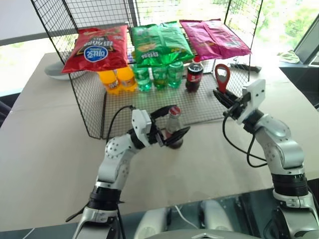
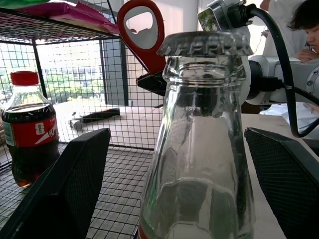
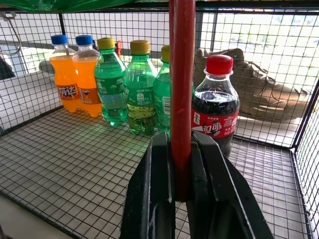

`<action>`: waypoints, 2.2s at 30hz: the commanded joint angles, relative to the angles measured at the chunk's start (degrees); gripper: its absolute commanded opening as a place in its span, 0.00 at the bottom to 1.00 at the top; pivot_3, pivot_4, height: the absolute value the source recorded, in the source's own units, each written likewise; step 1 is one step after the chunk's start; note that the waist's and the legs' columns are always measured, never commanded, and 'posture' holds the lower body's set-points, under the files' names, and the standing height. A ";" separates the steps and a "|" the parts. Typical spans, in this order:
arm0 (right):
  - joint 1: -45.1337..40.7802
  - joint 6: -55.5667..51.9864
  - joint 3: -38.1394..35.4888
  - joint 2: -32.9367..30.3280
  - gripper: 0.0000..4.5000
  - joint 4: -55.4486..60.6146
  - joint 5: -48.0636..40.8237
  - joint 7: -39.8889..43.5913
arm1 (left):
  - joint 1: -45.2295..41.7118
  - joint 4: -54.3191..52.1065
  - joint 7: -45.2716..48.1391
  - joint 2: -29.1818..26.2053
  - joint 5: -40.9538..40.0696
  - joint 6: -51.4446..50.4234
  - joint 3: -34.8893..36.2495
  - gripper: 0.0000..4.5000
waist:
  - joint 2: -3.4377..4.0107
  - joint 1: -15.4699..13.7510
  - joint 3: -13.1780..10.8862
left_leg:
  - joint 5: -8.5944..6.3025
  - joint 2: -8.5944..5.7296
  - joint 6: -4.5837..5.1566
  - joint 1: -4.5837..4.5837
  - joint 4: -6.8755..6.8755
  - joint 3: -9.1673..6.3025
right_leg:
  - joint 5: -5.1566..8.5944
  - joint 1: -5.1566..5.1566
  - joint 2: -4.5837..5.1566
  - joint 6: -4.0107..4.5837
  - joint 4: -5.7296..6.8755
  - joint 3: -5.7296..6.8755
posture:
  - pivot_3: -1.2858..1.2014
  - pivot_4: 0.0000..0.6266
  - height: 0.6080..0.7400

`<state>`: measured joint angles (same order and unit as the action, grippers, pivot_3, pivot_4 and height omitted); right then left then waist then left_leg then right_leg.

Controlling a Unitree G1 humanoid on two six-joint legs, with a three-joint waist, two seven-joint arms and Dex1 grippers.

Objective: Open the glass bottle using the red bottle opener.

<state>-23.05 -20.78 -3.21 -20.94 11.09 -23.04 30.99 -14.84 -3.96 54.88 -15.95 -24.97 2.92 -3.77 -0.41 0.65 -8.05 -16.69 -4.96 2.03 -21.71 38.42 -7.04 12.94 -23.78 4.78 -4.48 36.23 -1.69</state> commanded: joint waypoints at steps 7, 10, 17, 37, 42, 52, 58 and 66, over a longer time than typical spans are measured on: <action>-1.61 1.54 -0.62 -0.08 0.00 1.22 -0.18 0.51 | -0.50 -1.86 0.12 0.57 -1.46 0.68 0.43 0.99 | 0.00 0.00 0.00 | 0.00 0.00 0.00 0.00 0.00 0.00 | 0.00 0.00 0.00 0.00 0.00 0.00 | 0.52 0.24 1.00; -1.65 1.57 -0.62 -0.11 0.00 1.15 -0.17 0.58 | -0.40 -1.93 0.09 0.57 -1.52 0.68 0.38 0.99 | 0.00 0.00 0.00 | 0.00 0.00 0.00 0.00 0.00 0.00 | 0.00 0.00 0.00 0.00 0.00 0.00 | 0.52 0.24 1.00; -1.78 1.69 -0.55 -0.08 0.00 0.95 -0.09 0.65 | -0.30 -1.95 0.15 0.45 -1.84 0.70 0.29 0.99 | 0.00 0.00 0.00 | 0.00 0.00 0.00 0.00 0.00 0.00 | 0.00 0.00 0.00 0.00 -0.01 0.00 | 0.52 0.24 1.00; -1.04 7.05 5.79 -0.72 0.00 2.04 6.22 2.88 | 0.51 -1.86 0.19 -0.69 -1.23 0.75 -0.07 0.53 | 0.01 0.04 0.00 | 0.00 0.00 0.00 0.01 -0.01 0.00 | 0.00 0.00 -0.01 0.00 0.00 0.00 | 0.52 0.24 1.00; 0.29 21.04 14.59 -2.26 0.00 0.45 19.39 3.20 | 0.23 -1.61 0.34 -0.65 -1.26 0.71 -0.15 0.53 | 0.01 0.06 0.01 | 0.00 0.00 0.00 0.02 -0.01 0.00 | 0.00 0.00 -0.02 0.00 0.00 0.01 | 0.52 0.24 1.00; 1.65 37.85 20.86 -1.91 0.00 -2.38 30.56 1.98 | -0.31 -1.30 0.62 -0.68 -1.33 0.10 -0.36 0.53 | 0.00 -0.02 0.01 | 0.00 0.01 -0.01 0.05 0.01 0.00 | 0.00 0.00 -0.05 0.00 -0.01 0.02 | 0.52 0.24 1.00; 0.73 44.59 22.58 -3.01 0.00 -6.39 38.22 -0.30 | -0.53 -1.15 0.88 -0.65 -1.40 -0.26 -0.42 0.53 | 0.01 -0.01 0.02 | 0.00 0.00 -0.01 0.12 0.00 0.00 | 0.00 0.04 -0.05 0.00 0.00 0.02 | 0.52 0.24 1.00; -0.28 49.37 22.86 -2.48 0.00 -11.07 46.90 -7.68 | -0.65 -1.09 0.90 -0.36 -1.41 -0.49 -0.73 0.53 | 0.02 -0.03 0.07 | 0.01 0.00 -0.03 0.18 0.00 0.03 | 0.00 0.08 -0.07 0.00 0.02 -0.02 | 0.52 0.24 1.00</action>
<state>-23.60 26.77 16.91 -23.19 0.77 20.33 23.03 -14.79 -4.33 56.05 -16.63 -26.48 2.60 -3.92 -0.39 0.62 -7.97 -16.67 -4.96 2.01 -21.52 38.42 -7.01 12.94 -23.70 4.71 -4.48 36.25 -1.71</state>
